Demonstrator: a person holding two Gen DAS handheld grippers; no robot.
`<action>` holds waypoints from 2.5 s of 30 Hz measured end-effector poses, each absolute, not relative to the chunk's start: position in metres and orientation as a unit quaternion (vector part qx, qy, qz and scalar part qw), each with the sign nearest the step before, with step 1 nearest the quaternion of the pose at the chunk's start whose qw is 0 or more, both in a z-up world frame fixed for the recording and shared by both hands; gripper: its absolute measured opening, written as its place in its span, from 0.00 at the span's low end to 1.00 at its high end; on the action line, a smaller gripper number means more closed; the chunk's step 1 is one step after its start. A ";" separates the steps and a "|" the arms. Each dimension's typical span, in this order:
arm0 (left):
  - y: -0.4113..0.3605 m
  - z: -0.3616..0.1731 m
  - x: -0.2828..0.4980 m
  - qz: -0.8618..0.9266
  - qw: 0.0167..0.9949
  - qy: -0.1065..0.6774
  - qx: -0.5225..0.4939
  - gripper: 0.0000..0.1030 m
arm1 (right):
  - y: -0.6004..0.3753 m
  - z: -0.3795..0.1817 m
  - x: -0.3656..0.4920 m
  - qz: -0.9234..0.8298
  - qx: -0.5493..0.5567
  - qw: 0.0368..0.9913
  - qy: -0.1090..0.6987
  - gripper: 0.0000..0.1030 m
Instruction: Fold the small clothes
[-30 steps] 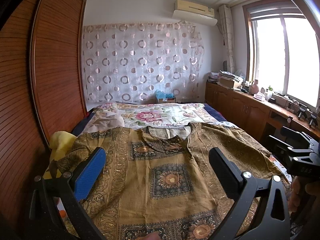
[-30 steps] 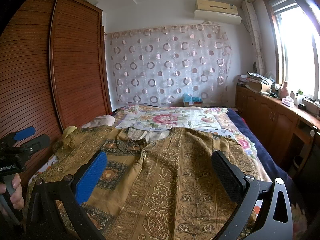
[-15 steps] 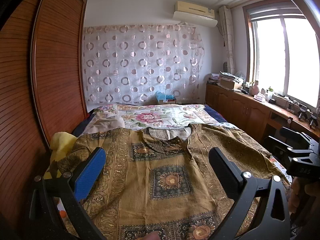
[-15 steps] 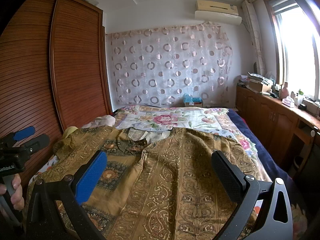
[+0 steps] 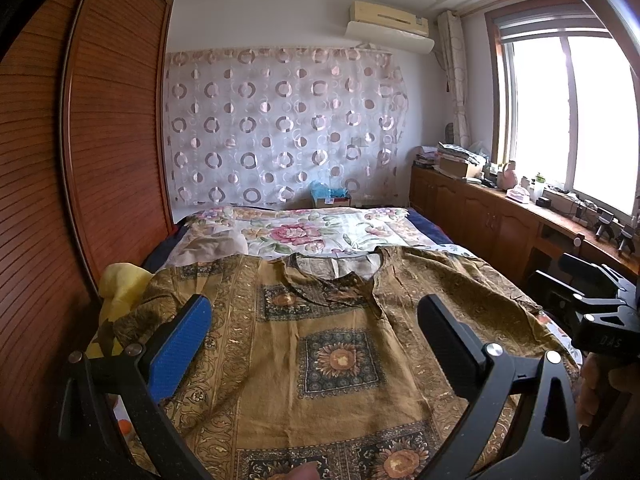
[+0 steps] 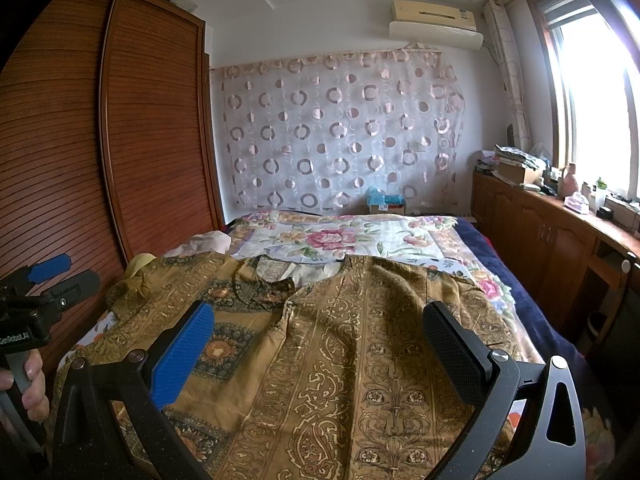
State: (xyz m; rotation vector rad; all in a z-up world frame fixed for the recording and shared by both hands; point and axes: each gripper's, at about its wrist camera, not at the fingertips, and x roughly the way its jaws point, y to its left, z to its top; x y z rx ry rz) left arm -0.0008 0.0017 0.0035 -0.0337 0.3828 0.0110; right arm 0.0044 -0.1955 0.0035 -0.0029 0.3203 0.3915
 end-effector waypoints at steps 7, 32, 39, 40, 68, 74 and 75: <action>0.002 0.004 -0.001 0.006 0.982 0.190 -0.017 1.00 | -0.196 0.005 0.003 0.194 -0.001 0.969 0.156 1.00; 0.030 -0.007 0.001 0.023 0.975 0.220 -0.037 1.00 | -0.193 -0.007 0.016 0.218 0.001 0.961 0.170 1.00; 0.059 -0.030 0.006 0.045 0.969 0.241 -0.037 1.00 | -0.185 -0.010 0.028 0.238 -0.004 0.953 0.185 1.00; 0.062 -0.033 0.006 0.047 0.968 0.243 -0.036 1.00 | -0.182 -0.011 0.030 0.240 -0.007 0.953 0.187 1.00; 0.188 -0.088 0.075 0.059 0.918 0.391 -0.038 0.86 | -0.152 -0.019 0.068 0.320 -0.075 0.909 0.256 1.00; 0.200 -0.106 0.102 0.073 0.900 0.429 -0.019 0.56 | -0.153 -0.016 0.058 0.312 -0.103 0.913 0.243 1.00; 0.200 -0.108 0.104 0.074 0.898 0.433 -0.015 0.53 | -0.155 -0.015 0.057 0.315 -0.101 0.911 0.246 1.00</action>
